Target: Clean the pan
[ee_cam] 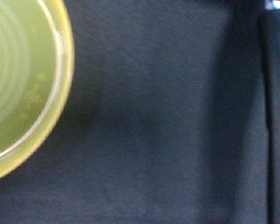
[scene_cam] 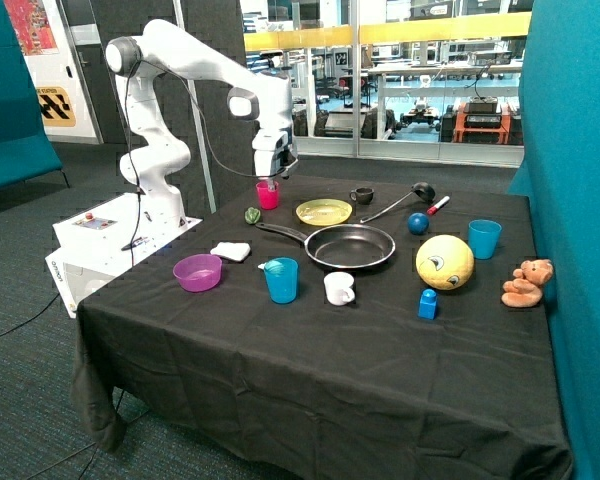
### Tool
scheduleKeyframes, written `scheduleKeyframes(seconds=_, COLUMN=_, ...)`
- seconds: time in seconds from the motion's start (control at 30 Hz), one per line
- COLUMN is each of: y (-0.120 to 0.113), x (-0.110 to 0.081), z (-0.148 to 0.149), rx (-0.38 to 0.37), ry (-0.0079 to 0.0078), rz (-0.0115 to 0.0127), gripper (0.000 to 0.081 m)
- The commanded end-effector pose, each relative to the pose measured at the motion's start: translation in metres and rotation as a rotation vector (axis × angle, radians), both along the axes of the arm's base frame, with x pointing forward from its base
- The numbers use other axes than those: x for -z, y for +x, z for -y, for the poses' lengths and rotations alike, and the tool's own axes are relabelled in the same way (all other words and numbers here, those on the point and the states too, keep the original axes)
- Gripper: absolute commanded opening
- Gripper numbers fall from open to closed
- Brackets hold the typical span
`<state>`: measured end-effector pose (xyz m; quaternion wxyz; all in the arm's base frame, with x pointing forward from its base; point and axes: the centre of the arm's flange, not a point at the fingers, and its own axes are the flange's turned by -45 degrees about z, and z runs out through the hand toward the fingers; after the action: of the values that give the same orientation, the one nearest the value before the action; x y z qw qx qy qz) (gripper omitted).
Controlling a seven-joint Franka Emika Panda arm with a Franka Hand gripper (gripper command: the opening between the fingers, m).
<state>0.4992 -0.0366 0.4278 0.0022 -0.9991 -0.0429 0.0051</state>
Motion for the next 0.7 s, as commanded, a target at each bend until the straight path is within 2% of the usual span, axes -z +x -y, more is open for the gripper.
scheduleKeyframes(seconds=0.0, y=-0.018, x=0.018, z=0.031, rx=0.064, ry=-0.0042, rz=0.0102, gripper=0.0343)
scheduleKeyframes(seconds=0.27, y=-0.029, x=0.033, z=0.045, rx=0.075, ry=-0.0043, rz=0.0102, gripper=0.0386)
scheduleKeyframes(seconds=0.5, y=-0.034, x=0.042, z=0.056, rx=0.085, ry=-0.0043, rz=0.0102, gripper=0.0486)
scheduleKeyframes(seconds=0.67, y=-0.038, x=0.051, z=0.062, rx=0.084, ry=-0.0043, rz=0.0102, gripper=0.0523)
